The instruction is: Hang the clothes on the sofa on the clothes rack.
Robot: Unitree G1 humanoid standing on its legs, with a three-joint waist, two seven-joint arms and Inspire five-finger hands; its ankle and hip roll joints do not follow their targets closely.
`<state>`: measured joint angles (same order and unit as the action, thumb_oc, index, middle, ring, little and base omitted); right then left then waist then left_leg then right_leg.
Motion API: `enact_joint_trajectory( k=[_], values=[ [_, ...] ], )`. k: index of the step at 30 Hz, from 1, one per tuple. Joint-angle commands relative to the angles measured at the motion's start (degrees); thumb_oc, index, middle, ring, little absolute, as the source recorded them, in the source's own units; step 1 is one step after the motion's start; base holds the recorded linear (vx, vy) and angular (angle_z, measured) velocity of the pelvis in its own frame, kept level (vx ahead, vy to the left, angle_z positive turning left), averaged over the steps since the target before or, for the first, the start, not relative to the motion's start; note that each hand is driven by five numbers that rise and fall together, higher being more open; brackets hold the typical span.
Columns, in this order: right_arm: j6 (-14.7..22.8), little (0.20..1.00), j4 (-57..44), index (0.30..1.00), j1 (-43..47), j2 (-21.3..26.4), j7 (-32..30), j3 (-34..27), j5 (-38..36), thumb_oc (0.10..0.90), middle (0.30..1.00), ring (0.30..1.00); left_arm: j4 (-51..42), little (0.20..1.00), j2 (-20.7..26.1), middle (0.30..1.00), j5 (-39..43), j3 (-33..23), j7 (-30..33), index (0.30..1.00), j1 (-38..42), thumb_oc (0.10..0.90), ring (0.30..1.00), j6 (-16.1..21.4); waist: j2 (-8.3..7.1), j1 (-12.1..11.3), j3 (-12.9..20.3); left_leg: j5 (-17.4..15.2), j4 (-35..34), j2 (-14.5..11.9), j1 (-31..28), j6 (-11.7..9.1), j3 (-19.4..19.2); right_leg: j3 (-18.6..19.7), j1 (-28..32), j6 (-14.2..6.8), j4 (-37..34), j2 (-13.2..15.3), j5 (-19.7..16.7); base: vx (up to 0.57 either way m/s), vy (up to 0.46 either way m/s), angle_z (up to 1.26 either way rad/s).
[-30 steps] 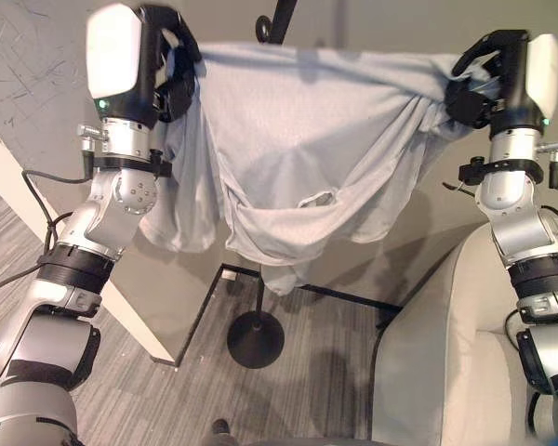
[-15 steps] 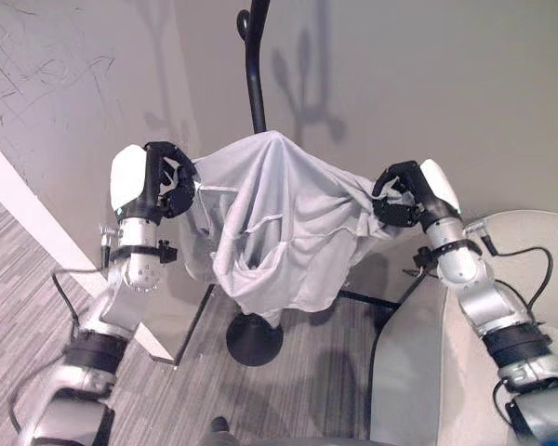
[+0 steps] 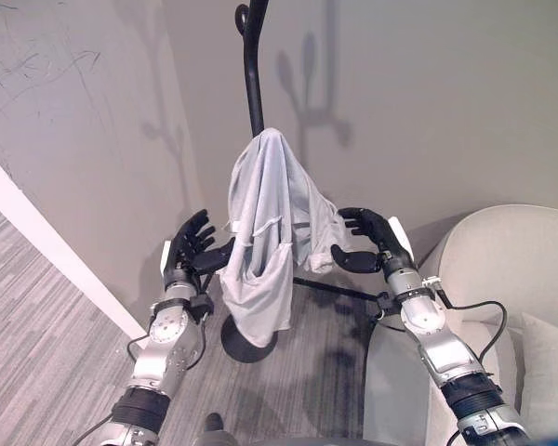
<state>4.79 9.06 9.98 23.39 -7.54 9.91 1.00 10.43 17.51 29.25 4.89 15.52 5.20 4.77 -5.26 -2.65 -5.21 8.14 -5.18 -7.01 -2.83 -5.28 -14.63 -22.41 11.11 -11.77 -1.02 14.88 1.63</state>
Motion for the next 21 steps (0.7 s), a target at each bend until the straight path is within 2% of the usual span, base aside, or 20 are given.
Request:
enact_joint_trajectory(
  k=[1,2,3,6,8,9,12,14,16,19,21],
  values=[
    [5.5,0.9,-8.6,0.9,3.5,4.5,-0.1,-7.7,-3.2,0.8,0.9,0.9,-6.3,0.9,4.1,0.9,-2.8,-4.5,-0.7,0.9,3.6,0.8,0.9,4.2,2.06,-1.0,5.0,-7.6,1.0,0.0,-2.5,1.7,1.9,0.0,-2.2,1.6,3.0,-0.6,-0.9,0.01,-0.017,-0.04],
    [5.4,0.9,-8.7,0.9,3.3,4.5,0.0,-7.8,-3.2,0.8,0.9,0.9,-6.4,0.9,4.1,0.9,-2.9,-4.5,-0.7,0.9,3.5,0.8,0.9,4.2,2.06,-1.0,5.0,-7.6,1.0,0.0,-2.5,1.7,1.9,0.0,-2.1,1.6,2.9,-0.6,-0.9,0.0,0.0,0.0],
    [6.0,0.9,-11.1,0.9,1.8,5.5,0.7,-10.9,-3.7,0.8,0.9,0.9,-8.4,0.9,5.4,0.9,-4.6,-6.9,-1.6,0.9,1.5,0.8,0.9,3.7,2.25,-0.9,5.0,-7.5,1.0,-0.1,-2.4,1.6,2.0,0.1,-2.0,1.7,2.6,-0.7,-0.9,0.0,0.0,0.0],
    [6.8,0.9,-14.5,0.9,-0.7,6.3,2.4,-14.6,-4.6,0.8,0.9,0.9,-11.8,0.9,6.8,0.9,-5.5,-9.6,-3.8,0.9,-1.9,0.8,0.9,3.4,2.38,-0.9,5.1,-7.4,0.9,-0.2,-2.3,1.5,2.1,0.1,-2.0,1.8,2.3,-0.9,-0.8,0.0,0.0,0.0],
    [9.5,0.9,-17.5,0.9,-3.4,6.9,5.2,-19.9,-9.1,0.8,0.9,0.9,-15.1,0.9,9.1,0.9,-3.5,-13.9,-8.6,0.9,-8.5,0.8,0.9,5.4,2.55,-0.8,4.7,-7.4,0.8,-0.3,-2.1,1.4,2.2,0.3,-2.1,1.8,2.0,-1.1,-0.8,0.0,0.0,0.0],
    [9.5,0.9,-17.7,0.9,-3.7,6.8,5.4,-20.0,-9.3,0.8,0.9,0.9,-15.2,0.9,9.1,0.9,-3.4,-14.1,-8.9,0.9,-8.9,0.8,0.9,5.5,2.48,-0.8,4.9,-7.4,0.8,-0.4,-2.2,1.3,2.2,0.3,-2.1,1.8,2.0,-1.1,-0.8,0.0,0.0,0.0],
    [12.1,0.9,-19.9,0.9,-8.1,5.2,10.7,-24.6,-18.1,0.8,0.9,0.9,-14.4,0.9,10.6,0.9,2.3,-19.0,-16.2,0.9,-14.9,0.8,0.9,9.1,2.5,-0.6,4.6,-7.3,0.8,-0.4,-2.0,1.2,2.1,0.4,-2.2,1.7,1.8,-1.1,-0.9,-0.02,0.002,-0.05],
    [12.6,0.9,-18.9,0.9,-11.5,2.8,15.6,-26.7,-26.3,0.8,0.9,0.9,-11.1,0.9,6.5,0.9,10.3,-22.7,-17.7,0.9,-16.0,0.8,0.9,11.4,2.18,-0.5,4.4,-7.4,0.8,-0.5,-2.0,1.0,2.0,0.5,-2.2,1.7,1.6,-1.2,-0.8,0.0,0.0,0.0],
    [12.1,0.9,-16.5,0.9,-13.6,-0.6,18.2,-26.9,-33.3,0.8,0.9,0.9,-6.6,0.9,2.3,0.9,12.5,-24.1,-14.5,0.9,-15.8,0.8,0.9,12.6,1.88,-0.4,4.3,-7.5,0.8,-0.5,-1.9,0.9,2.0,0.4,-2.2,1.8,1.7,-1.2,-0.6,0.0,0.0,0.0],
    [11.6,0.9,-8.7,0.9,-15.9,-5.8,20.2,-24.9,-42.8,0.8,0.9,0.9,3.9,0.9,0.5,0.9,8.8,-22.9,-11.8,0.9,-17.6,0.8,0.9,11.1,1.73,-0.3,3.9,-7.5,0.9,-0.6,-1.8,0.9,2.0,0.3,-2.3,1.9,1.8,-1.3,-0.5,0.0,0.0,0.0],
    [11.2,0.9,0.4,0.9,-15.9,-8.6,20.2,-21.8,-47.6,0.8,0.9,0.9,17.1,0.9,0.4,0.9,6.8,-19.3,-13.3,0.9,-17.1,0.8,0.9,8.1,2.06,-0.2,3.5,-7.5,1.0,-0.5,-1.8,0.8,2.0,0.2,-2.4,1.9,2.2,-1.3,-0.4,-0.04,0.015,0.0]
  ],
)
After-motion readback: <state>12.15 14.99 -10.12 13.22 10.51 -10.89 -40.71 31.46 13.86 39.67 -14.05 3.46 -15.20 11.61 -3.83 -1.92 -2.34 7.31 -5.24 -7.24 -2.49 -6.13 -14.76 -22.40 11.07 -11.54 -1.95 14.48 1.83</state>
